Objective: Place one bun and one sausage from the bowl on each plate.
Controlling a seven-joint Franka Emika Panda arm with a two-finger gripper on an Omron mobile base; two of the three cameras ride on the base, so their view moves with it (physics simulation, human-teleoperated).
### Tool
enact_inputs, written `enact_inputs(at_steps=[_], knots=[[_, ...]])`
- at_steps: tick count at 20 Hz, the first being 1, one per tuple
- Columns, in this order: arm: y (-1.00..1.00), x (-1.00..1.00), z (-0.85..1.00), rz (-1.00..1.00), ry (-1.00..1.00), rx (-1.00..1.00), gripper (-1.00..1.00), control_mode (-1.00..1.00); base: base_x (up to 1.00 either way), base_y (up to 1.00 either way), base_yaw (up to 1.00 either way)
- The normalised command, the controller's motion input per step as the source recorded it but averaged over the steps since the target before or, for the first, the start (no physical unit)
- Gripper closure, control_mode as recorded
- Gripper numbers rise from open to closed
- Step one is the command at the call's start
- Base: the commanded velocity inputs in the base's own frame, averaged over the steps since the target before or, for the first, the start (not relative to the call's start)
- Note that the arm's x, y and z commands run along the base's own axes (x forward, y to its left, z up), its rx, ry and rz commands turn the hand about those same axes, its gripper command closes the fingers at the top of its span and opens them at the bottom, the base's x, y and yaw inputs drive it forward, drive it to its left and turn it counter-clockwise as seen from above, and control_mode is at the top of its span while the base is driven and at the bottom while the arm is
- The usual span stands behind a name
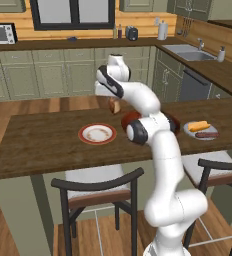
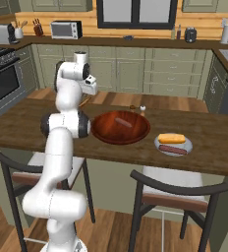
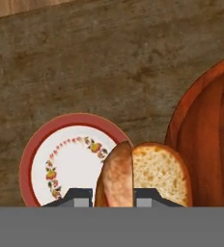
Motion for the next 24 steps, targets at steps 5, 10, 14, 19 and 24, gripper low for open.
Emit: enact_inputs(at_steps=[5,10,14,19,24], knots=[[0.60,0.17,-0.15,0.17,0.00,-0.08,1.00,-1.00,0.00,0.00,0.00],[0.49,0.27,-0.09,0.18,0.03,-0.05,1.00,-1.00,0.00,0.00,0.00],[0.37,0.30,-0.16,0.15,0.06,-0.06,1.00,-1.00,0.00,0.00,0.00],[0.27,0.37,-0.14,0.05,0.08,-0.08,1.00,-1.00,0.00,0.00,0.00],[0.14,0.36,-0.01,0.00,0.04,-0.09,1.00,-1.00,0.00,0.00,0.00]])
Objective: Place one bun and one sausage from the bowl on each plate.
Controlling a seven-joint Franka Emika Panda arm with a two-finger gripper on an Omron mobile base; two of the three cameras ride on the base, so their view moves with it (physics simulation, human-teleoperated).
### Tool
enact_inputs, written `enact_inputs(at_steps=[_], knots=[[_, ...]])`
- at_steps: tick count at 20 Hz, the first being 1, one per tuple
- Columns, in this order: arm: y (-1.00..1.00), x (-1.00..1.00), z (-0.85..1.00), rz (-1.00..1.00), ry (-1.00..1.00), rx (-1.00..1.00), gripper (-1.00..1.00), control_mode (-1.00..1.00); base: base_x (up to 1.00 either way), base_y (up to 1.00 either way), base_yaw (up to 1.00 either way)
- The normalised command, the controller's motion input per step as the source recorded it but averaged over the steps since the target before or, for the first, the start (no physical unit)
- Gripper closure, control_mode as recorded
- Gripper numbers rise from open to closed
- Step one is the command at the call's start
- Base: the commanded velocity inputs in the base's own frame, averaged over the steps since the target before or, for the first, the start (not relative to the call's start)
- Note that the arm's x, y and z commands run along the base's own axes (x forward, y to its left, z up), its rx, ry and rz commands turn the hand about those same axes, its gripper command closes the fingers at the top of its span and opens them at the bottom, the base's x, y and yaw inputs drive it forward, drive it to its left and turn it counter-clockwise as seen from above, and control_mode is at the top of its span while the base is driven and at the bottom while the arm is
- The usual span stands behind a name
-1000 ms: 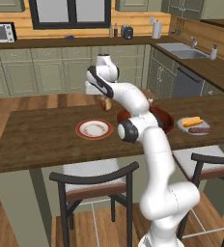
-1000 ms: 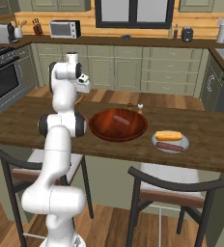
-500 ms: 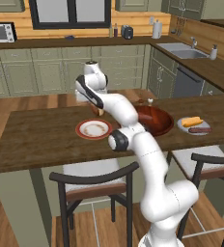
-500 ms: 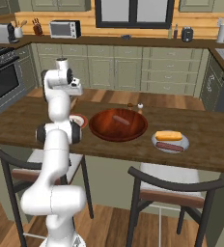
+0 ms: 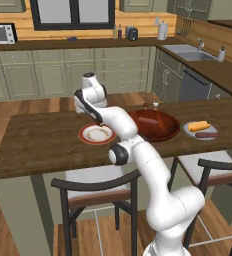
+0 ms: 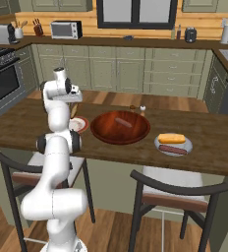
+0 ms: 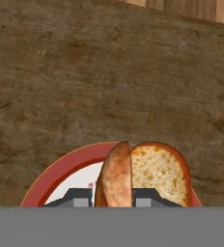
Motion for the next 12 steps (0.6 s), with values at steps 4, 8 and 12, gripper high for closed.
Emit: enact_inputs(at_steps=[4,8,12], knots=[[0.17,0.32,0.02,0.00,0.05,-0.15,1.00,-1.00,0.00,0.00,0.00],[0.27,0.11,0.25,0.00,0.14,-0.12,1.00,-1.00,0.00,0.00,0.00],[0.12,0.00,0.24,0.00,0.12,-0.06,1.00,-1.00,0.00,0.00,0.00]])
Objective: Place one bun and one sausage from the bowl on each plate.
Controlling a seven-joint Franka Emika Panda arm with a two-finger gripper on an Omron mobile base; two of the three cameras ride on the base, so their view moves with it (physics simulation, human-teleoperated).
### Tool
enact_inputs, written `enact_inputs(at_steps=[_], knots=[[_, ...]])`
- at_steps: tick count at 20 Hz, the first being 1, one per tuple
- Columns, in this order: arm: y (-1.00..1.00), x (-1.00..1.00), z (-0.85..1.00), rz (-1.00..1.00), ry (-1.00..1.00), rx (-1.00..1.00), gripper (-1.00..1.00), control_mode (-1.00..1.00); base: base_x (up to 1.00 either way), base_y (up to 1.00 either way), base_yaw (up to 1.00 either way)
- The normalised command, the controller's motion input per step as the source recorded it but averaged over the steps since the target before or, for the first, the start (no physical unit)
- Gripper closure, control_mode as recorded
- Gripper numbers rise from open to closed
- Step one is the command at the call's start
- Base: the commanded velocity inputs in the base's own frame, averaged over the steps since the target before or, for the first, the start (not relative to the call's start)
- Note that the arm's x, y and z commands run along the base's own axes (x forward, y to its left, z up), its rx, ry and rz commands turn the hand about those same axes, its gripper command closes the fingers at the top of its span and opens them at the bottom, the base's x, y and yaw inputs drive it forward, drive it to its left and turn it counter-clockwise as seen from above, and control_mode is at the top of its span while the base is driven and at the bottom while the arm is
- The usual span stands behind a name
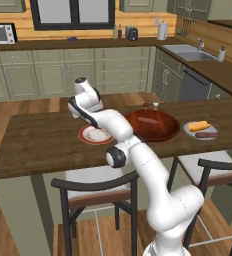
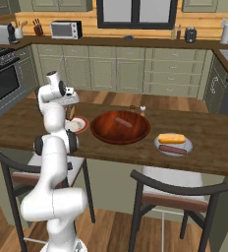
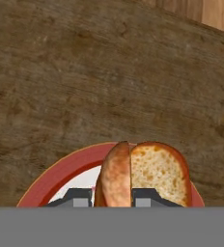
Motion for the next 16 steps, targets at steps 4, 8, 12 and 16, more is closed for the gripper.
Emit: enact_inputs(at_steps=[4,8,12,16], knots=[[0.00,0.00,0.12,0.00,0.18,0.00,1.00,-1.00,0.00,0.00,0.00],[0.00,0.00,0.00,0.00,0.17,0.00,1.00,-1.00,0.00,0.00,0.00],[0.00,0.00,0.00,0.00,0.09,0.00,1.00,-1.00,0.00,0.00,0.00],[0.00,0.00,0.00,0.00,0.01,0.00,1.00,-1.00,0.00,0.00,0.00]])
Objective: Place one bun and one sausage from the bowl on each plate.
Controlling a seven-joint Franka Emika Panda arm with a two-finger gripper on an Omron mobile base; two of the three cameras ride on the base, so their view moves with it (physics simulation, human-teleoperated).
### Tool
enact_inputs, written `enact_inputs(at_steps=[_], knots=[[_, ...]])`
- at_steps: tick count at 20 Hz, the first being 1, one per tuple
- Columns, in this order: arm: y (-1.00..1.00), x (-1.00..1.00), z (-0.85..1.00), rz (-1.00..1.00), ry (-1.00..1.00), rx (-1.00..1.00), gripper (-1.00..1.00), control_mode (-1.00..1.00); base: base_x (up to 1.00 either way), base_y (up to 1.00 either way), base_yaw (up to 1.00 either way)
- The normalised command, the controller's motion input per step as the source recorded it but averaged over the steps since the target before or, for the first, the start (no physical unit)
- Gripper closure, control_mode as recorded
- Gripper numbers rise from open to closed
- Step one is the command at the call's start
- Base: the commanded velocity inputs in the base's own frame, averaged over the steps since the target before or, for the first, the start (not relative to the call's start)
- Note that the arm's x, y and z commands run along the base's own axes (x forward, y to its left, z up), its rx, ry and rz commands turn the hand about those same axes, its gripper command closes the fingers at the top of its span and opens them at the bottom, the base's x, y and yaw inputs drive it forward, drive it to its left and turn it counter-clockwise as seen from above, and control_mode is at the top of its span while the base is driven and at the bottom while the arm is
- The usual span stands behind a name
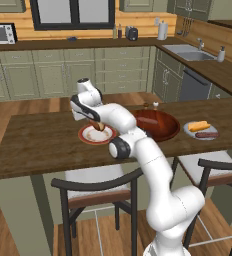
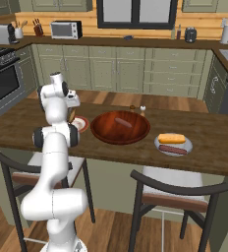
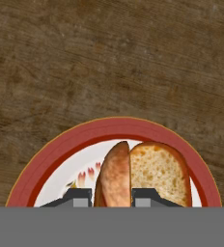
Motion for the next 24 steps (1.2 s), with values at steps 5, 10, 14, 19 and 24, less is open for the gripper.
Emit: enact_inputs(at_steps=[5,10,14,19,24], knots=[[-0.01,0.00,0.00,0.00,0.00,0.00,1.00,-1.00,0.00,0.00,0.00],[0.00,0.00,0.00,0.00,0.00,0.00,-1.00,-1.00,0.00,0.00,0.00],[0.00,0.01,0.00,0.00,0.00,0.00,-1.00,-1.00,0.00,0.00,0.00],[0.00,0.03,0.00,0.00,0.00,0.00,-1.00,-1.00,0.00,0.00,0.00],[0.00,0.01,0.33,0.02,0.00,-0.03,-1.00,-1.00,0.00,0.00,0.00]])
